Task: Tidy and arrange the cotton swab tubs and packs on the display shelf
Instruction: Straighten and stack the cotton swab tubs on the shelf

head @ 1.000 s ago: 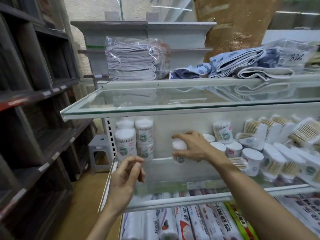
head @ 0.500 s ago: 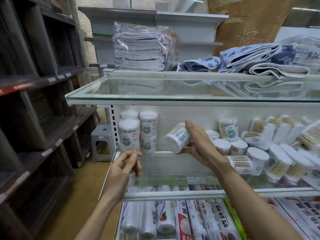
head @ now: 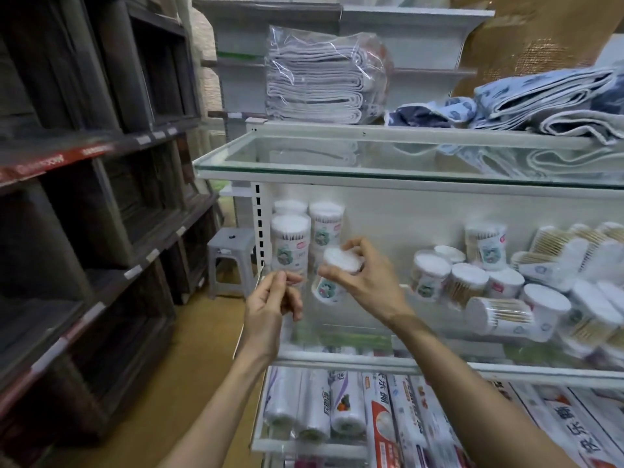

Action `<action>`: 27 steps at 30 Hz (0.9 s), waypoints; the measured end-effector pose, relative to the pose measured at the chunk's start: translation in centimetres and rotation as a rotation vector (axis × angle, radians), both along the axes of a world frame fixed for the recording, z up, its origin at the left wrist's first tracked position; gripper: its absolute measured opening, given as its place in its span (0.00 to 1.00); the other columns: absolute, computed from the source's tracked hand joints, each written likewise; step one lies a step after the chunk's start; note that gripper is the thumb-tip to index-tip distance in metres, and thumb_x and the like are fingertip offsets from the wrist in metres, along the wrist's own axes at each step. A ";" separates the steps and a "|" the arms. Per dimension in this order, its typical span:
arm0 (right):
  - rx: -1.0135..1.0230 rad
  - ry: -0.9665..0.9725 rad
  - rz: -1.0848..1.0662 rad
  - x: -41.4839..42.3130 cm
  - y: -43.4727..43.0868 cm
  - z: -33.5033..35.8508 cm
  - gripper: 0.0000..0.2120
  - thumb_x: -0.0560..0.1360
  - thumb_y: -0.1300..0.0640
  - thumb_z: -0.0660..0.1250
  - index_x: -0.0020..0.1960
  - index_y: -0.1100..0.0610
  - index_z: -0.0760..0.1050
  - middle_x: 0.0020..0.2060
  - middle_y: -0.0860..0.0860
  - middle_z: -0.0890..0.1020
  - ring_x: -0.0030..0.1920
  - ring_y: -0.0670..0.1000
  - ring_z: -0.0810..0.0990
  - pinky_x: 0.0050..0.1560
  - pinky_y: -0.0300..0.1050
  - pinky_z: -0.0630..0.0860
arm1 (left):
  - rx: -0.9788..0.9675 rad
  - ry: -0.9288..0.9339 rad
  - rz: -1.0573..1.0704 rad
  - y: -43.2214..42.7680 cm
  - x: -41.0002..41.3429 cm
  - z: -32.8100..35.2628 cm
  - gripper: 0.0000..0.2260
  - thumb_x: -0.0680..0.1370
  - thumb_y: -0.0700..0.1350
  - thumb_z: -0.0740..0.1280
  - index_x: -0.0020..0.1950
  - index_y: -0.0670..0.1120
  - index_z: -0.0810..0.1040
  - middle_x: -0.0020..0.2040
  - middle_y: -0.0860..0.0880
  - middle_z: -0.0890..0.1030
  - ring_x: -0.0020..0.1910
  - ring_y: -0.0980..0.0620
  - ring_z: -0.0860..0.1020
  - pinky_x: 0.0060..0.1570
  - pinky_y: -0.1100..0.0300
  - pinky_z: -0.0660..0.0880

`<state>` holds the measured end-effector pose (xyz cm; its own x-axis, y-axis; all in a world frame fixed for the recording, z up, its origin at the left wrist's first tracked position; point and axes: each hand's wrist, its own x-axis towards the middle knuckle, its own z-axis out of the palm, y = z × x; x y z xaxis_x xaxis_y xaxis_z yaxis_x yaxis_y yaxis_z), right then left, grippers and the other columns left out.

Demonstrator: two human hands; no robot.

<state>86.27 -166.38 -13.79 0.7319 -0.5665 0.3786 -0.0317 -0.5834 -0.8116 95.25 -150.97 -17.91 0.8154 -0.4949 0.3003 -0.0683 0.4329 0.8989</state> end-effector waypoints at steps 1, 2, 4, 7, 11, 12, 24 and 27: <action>-0.057 0.006 0.000 0.5 0.2 -0.3 0.25 0.67 0.40 0.77 0.55 0.50 0.71 0.48 0.42 0.78 0.46 0.43 0.79 0.39 0.35 0.75 | 0.003 -0.002 -0.004 0.0 0.0 0.0 0.14 0.84 0.42 0.57 0.49 0.36 0.77 0.28 0.47 0.74 0.27 0.52 0.70 0.29 0.58 0.69; -0.103 0.018 -0.001 0.9 0.3 -0.6 0.26 0.66 0.40 0.77 0.55 0.50 0.70 0.49 0.44 0.79 0.46 0.45 0.78 0.38 0.32 0.71 | 0.007 -0.006 -0.006 0.0 0.0 -0.1 0.14 0.84 0.42 0.57 0.49 0.36 0.77 0.28 0.47 0.74 0.27 0.52 0.70 0.29 0.57 0.69; -0.170 0.045 -0.005 1.6 0.4 -1.3 0.26 0.66 0.40 0.77 0.55 0.50 0.70 0.51 0.48 0.79 0.48 0.49 0.76 0.38 0.34 0.68 | 0.014 -0.013 -0.006 0.0 0.0 -0.1 0.13 0.84 0.42 0.57 0.49 0.37 0.78 0.28 0.48 0.74 0.27 0.52 0.70 0.30 0.56 0.68; -0.229 0.100 -0.004 2.0 0.4 -2.2 0.29 0.66 0.43 0.79 0.60 0.52 0.71 0.56 0.51 0.77 0.54 0.51 0.74 0.47 0.41 0.68 | 0.012 -0.005 -0.006 0.1 0.0 0.0 0.13 0.84 0.42 0.57 0.49 0.36 0.77 0.27 0.48 0.75 0.27 0.52 0.71 0.31 0.55 0.68; -0.237 0.130 0.019 1.7 -0.1 -2.9 0.30 0.66 0.51 0.80 0.63 0.49 0.71 0.60 0.53 0.77 0.59 0.52 0.74 0.54 0.40 0.68 | 0.017 0.002 -0.022 0.2 -0.1 0.1 0.14 0.84 0.42 0.57 0.50 0.36 0.77 0.28 0.48 0.75 0.27 0.52 0.71 0.31 0.55 0.67; -0.241 0.133 0.020 1.7 -0.3 -3.0 0.30 0.67 0.51 0.80 0.64 0.49 0.70 0.60 0.53 0.77 0.60 0.52 0.74 0.55 0.40 0.68 | 0.021 0.002 -0.027 0.1 0.0 0.1 0.14 0.84 0.43 0.57 0.50 0.36 0.77 0.28 0.48 0.75 0.27 0.52 0.71 0.31 0.55 0.68; -0.205 0.065 -0.150 -4.3 -1.6 -2.9 0.26 0.74 0.52 0.75 0.69 0.53 0.71 0.59 0.49 0.76 0.52 0.45 0.77 0.53 0.42 0.78 | 0.139 -0.141 -0.140 -0.3 -1.3 0.9 0.07 0.82 0.41 0.62 0.50 0.43 0.79 0.32 0.46 0.77 0.31 0.47 0.74 0.33 0.51 0.71; -0.183 -0.040 -0.264 -7.6 -3.0 -2.7 0.11 0.76 0.56 0.72 0.57 0.55 0.77 0.49 0.49 0.81 0.46 0.46 0.80 0.47 0.44 0.80 | 0.187 -0.232 -0.192 -2.2 -3.3 2.3 0.05 0.81 0.38 0.63 0.51 0.45 0.79 0.34 0.46 0.79 0.33 0.49 0.76 0.33 0.55 0.75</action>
<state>78.68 -169.34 -16.44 0.5514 -0.6546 0.5172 -0.1711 -0.6955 -0.6978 91.93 -153.18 -15.63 0.6228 -0.6963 0.3566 -0.2133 0.2875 0.9337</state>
